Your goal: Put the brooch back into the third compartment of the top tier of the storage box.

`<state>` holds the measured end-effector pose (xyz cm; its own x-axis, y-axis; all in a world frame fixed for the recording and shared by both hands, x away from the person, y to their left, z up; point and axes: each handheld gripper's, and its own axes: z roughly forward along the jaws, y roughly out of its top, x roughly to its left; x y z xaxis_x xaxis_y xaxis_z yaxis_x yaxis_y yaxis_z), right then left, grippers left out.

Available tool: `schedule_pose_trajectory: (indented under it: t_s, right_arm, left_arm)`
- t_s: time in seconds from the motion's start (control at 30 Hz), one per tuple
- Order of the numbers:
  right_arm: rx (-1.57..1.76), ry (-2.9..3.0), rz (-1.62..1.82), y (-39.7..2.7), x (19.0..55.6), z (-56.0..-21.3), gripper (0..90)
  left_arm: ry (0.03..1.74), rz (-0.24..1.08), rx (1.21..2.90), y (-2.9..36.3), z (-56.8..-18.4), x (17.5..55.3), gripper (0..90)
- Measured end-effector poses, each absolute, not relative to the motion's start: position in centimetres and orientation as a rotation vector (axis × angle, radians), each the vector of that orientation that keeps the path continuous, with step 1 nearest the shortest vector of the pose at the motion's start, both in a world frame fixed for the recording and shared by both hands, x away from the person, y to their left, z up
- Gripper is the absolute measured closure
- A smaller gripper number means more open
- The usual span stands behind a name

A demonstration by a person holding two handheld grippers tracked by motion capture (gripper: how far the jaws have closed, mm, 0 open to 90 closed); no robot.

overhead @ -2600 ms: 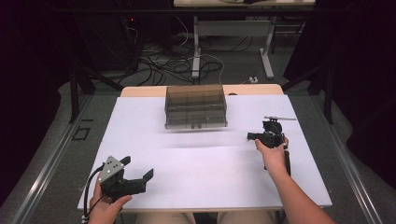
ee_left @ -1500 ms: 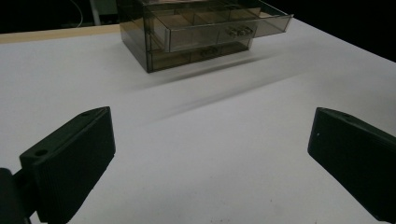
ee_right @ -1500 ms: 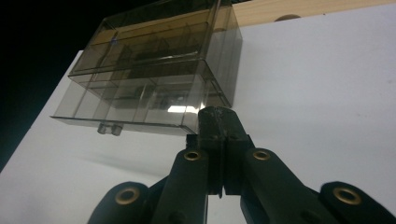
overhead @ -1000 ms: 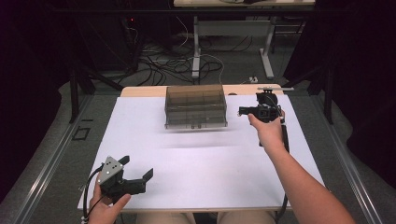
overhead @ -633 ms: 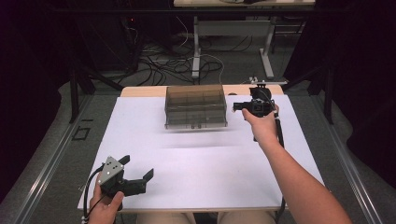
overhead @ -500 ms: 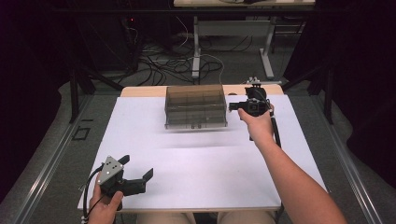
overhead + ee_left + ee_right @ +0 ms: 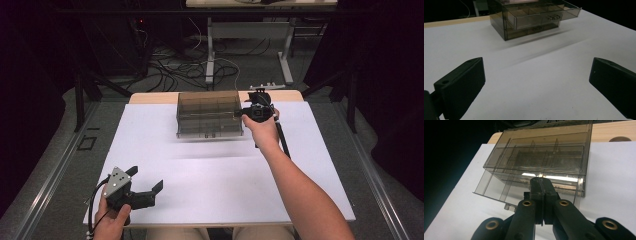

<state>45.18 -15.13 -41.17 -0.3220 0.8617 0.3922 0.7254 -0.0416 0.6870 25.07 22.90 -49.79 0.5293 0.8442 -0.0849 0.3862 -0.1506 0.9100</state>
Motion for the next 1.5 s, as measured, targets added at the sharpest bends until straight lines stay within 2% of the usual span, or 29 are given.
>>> schedule_pose_trajectory:
  t_s: [1.5]
  right_arm:
    - [1.805,2.162,1.062,-12.4,47.9,-45.0,90.0]
  left_arm:
    - [1.032,0.544,1.763,22.9,-49.9,25.2,0.4]
